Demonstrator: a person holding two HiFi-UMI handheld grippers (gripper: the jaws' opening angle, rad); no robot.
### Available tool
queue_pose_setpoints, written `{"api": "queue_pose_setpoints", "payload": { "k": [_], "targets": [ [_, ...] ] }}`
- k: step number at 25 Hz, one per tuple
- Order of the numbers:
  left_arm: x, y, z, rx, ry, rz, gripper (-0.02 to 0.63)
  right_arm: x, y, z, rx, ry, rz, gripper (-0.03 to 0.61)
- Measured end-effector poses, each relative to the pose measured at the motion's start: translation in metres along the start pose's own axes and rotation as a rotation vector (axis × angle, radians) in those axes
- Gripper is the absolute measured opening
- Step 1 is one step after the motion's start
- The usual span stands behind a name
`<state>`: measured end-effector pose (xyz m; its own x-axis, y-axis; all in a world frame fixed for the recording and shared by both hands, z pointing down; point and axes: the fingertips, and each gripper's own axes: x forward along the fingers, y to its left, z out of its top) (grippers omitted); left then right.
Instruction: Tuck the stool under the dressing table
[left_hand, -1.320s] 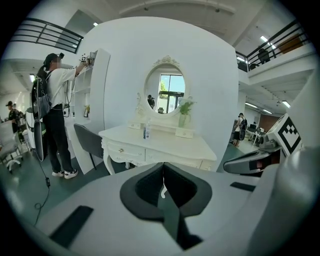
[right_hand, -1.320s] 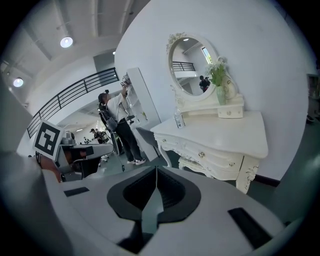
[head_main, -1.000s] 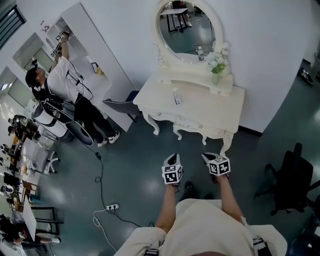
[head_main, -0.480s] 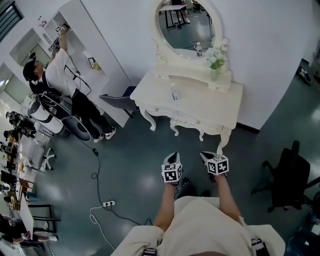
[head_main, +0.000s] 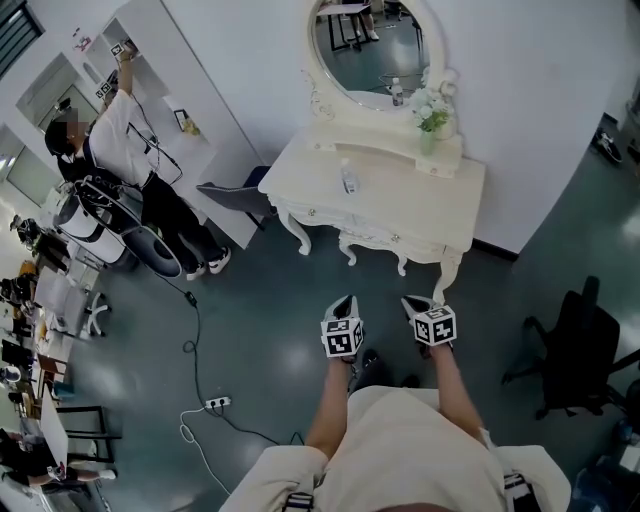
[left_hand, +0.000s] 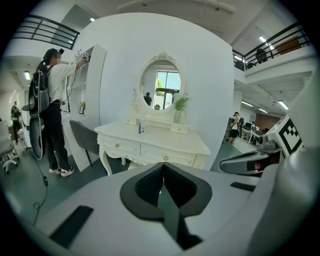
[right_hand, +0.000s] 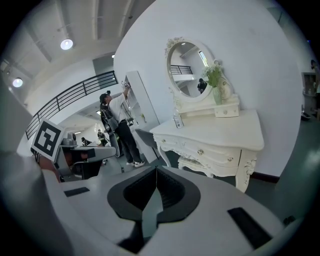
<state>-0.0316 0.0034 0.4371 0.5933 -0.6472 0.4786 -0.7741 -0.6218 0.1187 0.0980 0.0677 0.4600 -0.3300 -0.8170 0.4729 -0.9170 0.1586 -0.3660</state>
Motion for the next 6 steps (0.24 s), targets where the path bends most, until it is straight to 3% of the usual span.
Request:
{"api": "queue_pose_setpoints", "payload": {
  "k": [6],
  "targets": [
    [0.0001,-0.0015,0.0007,0.01,0.001,0.002,0.015,-0.0009,-0.0052,-0.0017,0.004,-0.009,-0.013,0.044]
  ]
}}
